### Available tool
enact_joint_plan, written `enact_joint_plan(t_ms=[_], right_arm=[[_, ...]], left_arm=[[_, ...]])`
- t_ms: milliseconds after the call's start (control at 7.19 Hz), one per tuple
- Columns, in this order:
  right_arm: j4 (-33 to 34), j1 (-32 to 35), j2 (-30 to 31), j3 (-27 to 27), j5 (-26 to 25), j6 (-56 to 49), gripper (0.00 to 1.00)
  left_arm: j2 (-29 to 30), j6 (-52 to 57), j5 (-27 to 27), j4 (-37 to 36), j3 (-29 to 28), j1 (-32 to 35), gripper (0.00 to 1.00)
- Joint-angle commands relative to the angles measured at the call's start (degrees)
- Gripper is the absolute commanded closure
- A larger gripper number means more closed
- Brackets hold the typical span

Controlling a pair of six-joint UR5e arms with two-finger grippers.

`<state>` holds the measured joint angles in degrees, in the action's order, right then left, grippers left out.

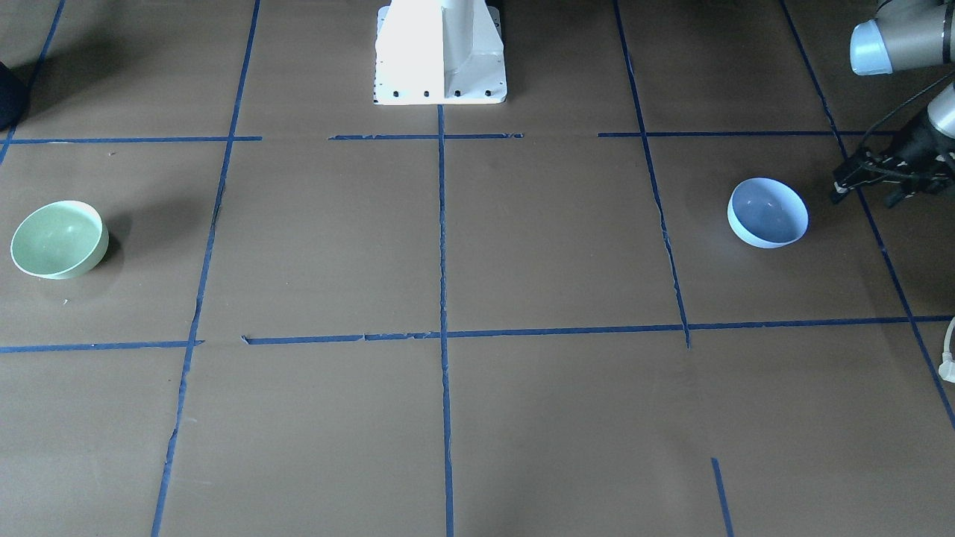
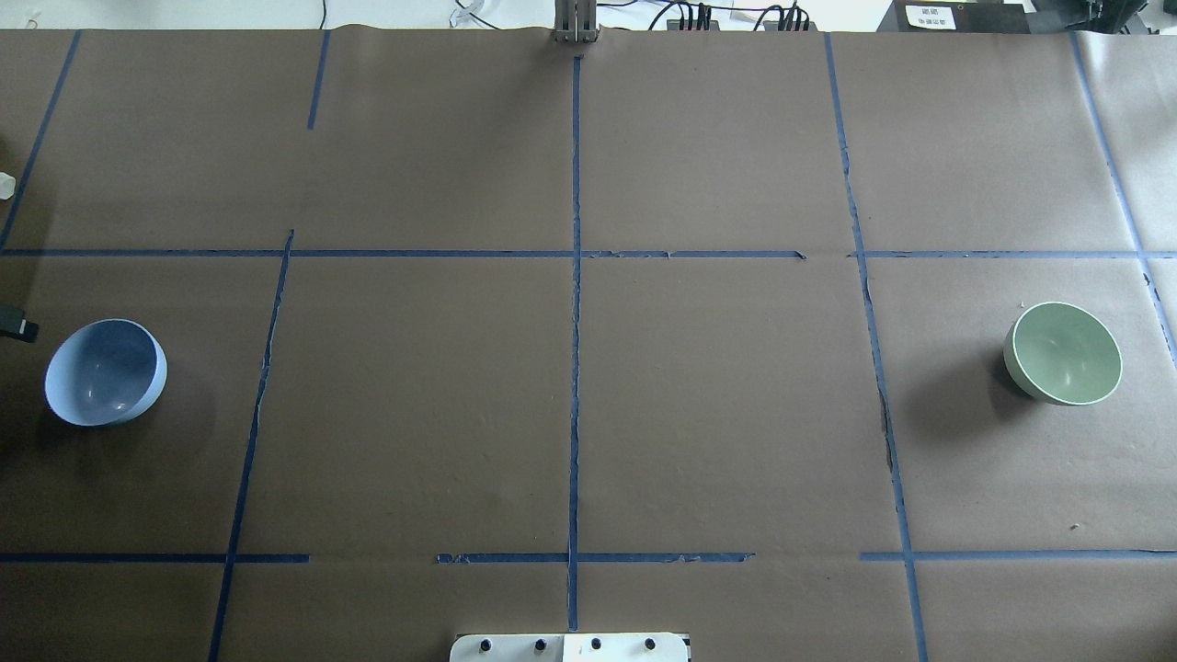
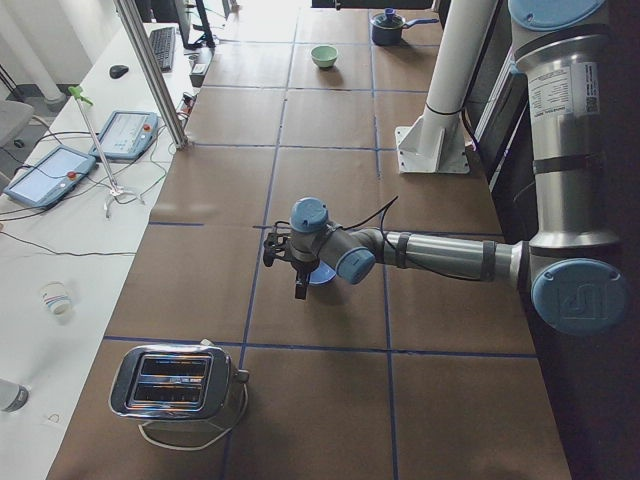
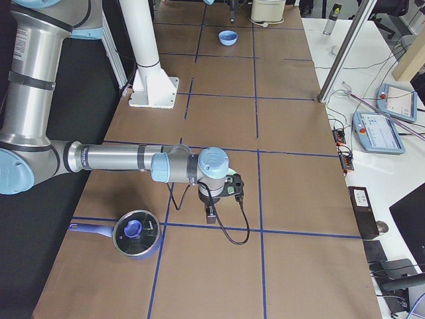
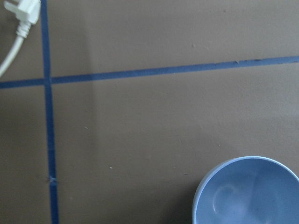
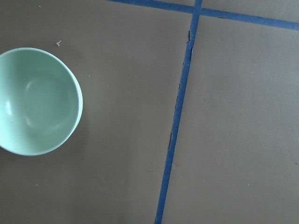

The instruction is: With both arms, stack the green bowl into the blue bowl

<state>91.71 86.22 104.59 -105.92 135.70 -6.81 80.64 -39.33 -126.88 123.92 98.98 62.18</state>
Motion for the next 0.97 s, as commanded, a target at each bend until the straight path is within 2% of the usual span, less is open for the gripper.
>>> enact_joint_plan(t_ms=[0,139,278,417,557,835], right_arm=[[0.0,0.0,0.0,0.0,0.0,0.0,0.00],[0.0,0.0,0.1,0.1,-0.1,0.0,0.00],[0.0,0.0,0.1,0.1,-0.1,0.0,0.00],[0.1,0.0,0.1,0.1,-0.1,0.0,0.00],[0.1,0.0,0.1,0.1,-0.1,0.0,0.00],[0.1,0.0,0.1,0.1,-0.1,0.0,0.00]], left_arm=[[0.2,-6.2,2.4,6.6,-4.0,-6.6,0.00],[0.2,-6.2,2.4,6.9,-4.8,-7.3,0.04],[0.3,-7.9,2.3,6.9,-4.9,-7.3,0.57],[0.9,-9.7,2.3,6.9,-5.0,-7.3,0.89],[0.9,-9.9,2.3,6.9,-4.7,-7.3,0.99],[1.6,-10.2,1.7,6.8,-4.0,-7.3,1.00]])
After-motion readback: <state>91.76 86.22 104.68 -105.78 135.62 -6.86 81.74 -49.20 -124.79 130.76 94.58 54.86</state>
